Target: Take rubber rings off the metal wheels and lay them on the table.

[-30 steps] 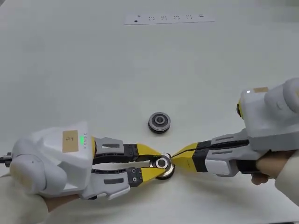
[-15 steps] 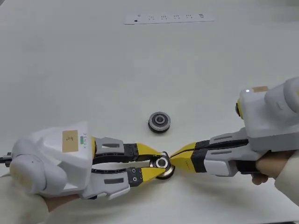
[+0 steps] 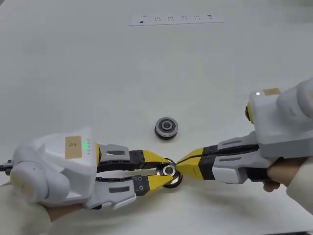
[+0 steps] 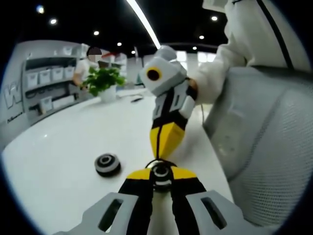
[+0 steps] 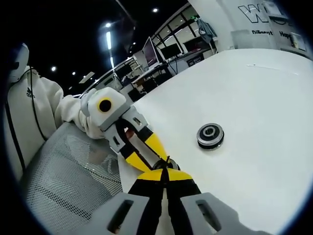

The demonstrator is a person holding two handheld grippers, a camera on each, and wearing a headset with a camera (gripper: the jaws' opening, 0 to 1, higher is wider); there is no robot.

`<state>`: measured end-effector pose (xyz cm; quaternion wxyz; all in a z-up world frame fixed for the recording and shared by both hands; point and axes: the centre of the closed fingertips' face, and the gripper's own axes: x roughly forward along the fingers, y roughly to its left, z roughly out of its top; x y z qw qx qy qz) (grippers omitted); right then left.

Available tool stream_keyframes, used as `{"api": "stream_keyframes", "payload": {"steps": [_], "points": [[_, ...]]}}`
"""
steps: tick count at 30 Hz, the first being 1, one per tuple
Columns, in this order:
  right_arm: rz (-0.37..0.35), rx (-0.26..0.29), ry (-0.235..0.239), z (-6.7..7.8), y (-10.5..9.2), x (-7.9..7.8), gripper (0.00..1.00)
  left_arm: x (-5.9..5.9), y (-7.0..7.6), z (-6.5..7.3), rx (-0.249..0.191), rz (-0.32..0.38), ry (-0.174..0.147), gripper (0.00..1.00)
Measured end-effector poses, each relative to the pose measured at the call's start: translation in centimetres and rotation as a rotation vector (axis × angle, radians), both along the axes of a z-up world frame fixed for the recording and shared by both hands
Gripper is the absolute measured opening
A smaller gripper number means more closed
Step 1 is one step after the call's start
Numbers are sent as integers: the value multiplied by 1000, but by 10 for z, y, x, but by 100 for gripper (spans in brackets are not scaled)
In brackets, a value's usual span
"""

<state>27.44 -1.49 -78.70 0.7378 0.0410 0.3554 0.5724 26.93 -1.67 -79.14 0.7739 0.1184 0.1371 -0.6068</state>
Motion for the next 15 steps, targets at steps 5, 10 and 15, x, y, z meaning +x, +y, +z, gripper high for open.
{"api": "stream_keyframes", "payload": {"steps": [5, 10, 15], "points": [[1, -10, -6, -1, -1, 0, 0, 0, 0, 0, -4, 2, 6, 14], [2, -9, -10, 0, 0, 1, 0, 0, -1, 1, 14, 1, -9, 14], [0, -19, -17, -1, -2, 2, 0, 0, 1, 1, 32, -1, -7, 15]]}}
